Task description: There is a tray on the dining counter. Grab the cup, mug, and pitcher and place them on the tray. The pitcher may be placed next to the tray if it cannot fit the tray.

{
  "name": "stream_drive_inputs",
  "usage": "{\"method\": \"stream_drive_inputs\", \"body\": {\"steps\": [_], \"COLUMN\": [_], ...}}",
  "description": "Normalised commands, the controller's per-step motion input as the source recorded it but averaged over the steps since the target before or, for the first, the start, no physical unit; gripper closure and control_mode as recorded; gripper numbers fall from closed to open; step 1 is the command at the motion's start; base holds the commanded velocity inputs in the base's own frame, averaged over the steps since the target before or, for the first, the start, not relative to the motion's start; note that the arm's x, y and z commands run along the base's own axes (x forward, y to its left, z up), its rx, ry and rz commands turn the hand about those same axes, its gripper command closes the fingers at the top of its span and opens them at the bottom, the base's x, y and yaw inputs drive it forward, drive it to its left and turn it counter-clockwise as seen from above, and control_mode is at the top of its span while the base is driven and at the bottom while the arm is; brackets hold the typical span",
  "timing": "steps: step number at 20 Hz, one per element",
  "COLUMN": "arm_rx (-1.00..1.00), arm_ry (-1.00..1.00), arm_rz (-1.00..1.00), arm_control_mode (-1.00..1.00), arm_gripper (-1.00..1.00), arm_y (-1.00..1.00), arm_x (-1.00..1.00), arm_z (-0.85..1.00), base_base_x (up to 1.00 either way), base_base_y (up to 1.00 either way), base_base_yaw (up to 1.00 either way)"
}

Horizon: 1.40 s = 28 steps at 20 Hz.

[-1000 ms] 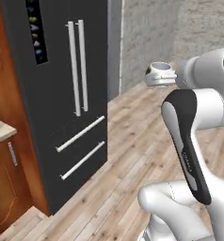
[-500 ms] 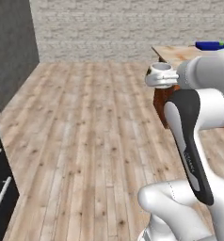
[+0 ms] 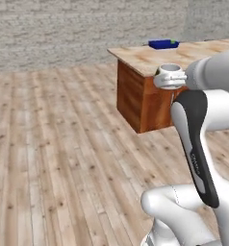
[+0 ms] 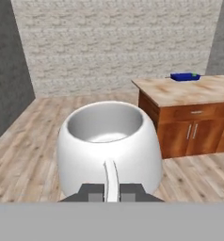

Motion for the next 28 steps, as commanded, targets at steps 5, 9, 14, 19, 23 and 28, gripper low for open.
{"method": "stream_drive_inputs", "body": {"steps": [5, 9, 14, 19, 23, 28], "arm_rx": [0.0, 0.0, 0.0, 0.0, 0.0, 0.0], "arm_ry": [0.0, 0.0, 0.0, 0.0, 0.0, 0.0], "arm_rz": [0.0, 0.0, 0.0, 0.0, 0.0, 0.0], "arm_control_mode": [1.0, 1.0, 1.0, 1.0, 1.0, 1.0], "arm_gripper": [1.0, 1.0, 1.0, 1.0, 1.0, 1.0], "arm_y": [0.0, 0.0, 0.0, 0.0, 0.0, 0.0], "arm_x": [0.0, 0.0, 0.0, 0.0, 0.0, 0.0], "arm_z": [0.0, 0.0, 0.0, 0.0, 0.0, 0.0], "base_base_x": [1.0, 1.0, 1.0, 1.0, 1.0, 1.0], "base_base_y": [0.99, 0.79, 0.52, 0.36, 0.38, 0.31], "base_base_yaw": [-0.2, -0.11, -0.05, -0.01, 0.0, 0.0]}}
